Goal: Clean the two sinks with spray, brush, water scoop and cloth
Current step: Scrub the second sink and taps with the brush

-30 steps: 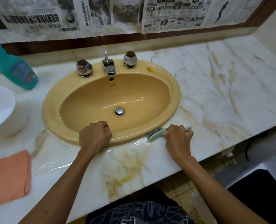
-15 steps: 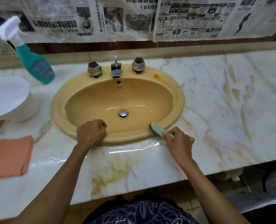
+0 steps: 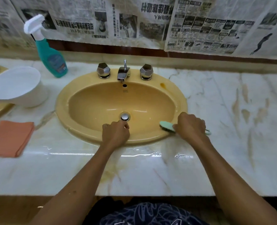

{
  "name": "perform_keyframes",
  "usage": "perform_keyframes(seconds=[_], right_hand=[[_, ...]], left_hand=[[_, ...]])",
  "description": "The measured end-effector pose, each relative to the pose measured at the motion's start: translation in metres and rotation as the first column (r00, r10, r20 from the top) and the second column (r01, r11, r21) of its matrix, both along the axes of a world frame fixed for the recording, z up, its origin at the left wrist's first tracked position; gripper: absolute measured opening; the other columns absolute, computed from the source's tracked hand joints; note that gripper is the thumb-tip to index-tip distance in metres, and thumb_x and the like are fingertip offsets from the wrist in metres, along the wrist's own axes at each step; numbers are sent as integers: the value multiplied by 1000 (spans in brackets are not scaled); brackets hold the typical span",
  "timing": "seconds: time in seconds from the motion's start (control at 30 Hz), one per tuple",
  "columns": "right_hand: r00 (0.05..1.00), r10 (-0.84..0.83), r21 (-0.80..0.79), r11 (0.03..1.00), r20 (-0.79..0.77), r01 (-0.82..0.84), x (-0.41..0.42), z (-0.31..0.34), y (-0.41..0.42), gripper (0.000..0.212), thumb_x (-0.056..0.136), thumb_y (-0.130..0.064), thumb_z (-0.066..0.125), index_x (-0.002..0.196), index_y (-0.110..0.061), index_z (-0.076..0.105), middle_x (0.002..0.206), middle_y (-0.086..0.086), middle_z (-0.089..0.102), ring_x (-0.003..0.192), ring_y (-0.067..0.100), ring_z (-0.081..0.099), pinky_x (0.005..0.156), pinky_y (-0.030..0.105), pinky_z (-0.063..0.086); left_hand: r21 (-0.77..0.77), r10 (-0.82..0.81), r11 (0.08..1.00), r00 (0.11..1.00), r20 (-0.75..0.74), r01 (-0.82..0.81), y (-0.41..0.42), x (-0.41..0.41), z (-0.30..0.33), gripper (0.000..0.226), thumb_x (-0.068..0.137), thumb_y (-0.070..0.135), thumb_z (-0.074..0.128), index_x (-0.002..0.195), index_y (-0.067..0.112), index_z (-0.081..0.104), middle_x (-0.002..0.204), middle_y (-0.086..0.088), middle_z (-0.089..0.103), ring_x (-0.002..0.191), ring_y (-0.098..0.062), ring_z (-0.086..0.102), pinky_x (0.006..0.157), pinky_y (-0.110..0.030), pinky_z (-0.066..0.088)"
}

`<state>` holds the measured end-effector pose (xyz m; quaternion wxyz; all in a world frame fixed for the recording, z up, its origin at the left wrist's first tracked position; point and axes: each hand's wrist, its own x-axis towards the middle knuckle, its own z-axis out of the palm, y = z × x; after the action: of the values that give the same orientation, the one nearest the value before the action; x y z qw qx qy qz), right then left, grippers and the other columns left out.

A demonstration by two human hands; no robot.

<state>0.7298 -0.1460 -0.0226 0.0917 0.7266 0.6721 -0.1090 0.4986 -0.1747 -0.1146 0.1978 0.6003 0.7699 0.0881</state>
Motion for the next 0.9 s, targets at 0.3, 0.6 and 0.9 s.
perform_keyframes(seconds=[0.3, 0.6, 0.9], right_hand=[[860, 509, -176, 845, -30, -506, -36, -13, 65, 19, 86, -17, 58, 72, -20, 45, 77, 0, 57, 81, 20, 52, 97, 48, 25], [824, 494, -434, 701, -277, -566, -78, -57, 90, 23, 85, -27, 68, 71, -12, 60, 72, 2, 61, 72, 22, 53, 73, 35, 38], [846, 482, -519, 674, -229, -525, -76, -54, 99, 15, 80, -16, 69, 71, -4, 73, 57, 4, 55, 57, 21, 44, 57, 28, 36]], left_hand=[[83, 82, 994, 987, -137, -71, -5, 7, -2, 27, 88, 18, 46, 97, 20, 71, 92, -9, 72, 86, -33, 63, 75, -34, 37], [129, 180, 977, 981, -68, -170, -3, 7, -3, 21, 84, 20, 47, 83, 16, 67, 87, -13, 70, 81, -38, 62, 67, -36, 45], [95, 203, 976, 974, -98, -194, -1, 10, -2, 21, 87, 19, 45, 83, 16, 66, 87, -12, 68, 80, -36, 60, 66, -35, 41]])
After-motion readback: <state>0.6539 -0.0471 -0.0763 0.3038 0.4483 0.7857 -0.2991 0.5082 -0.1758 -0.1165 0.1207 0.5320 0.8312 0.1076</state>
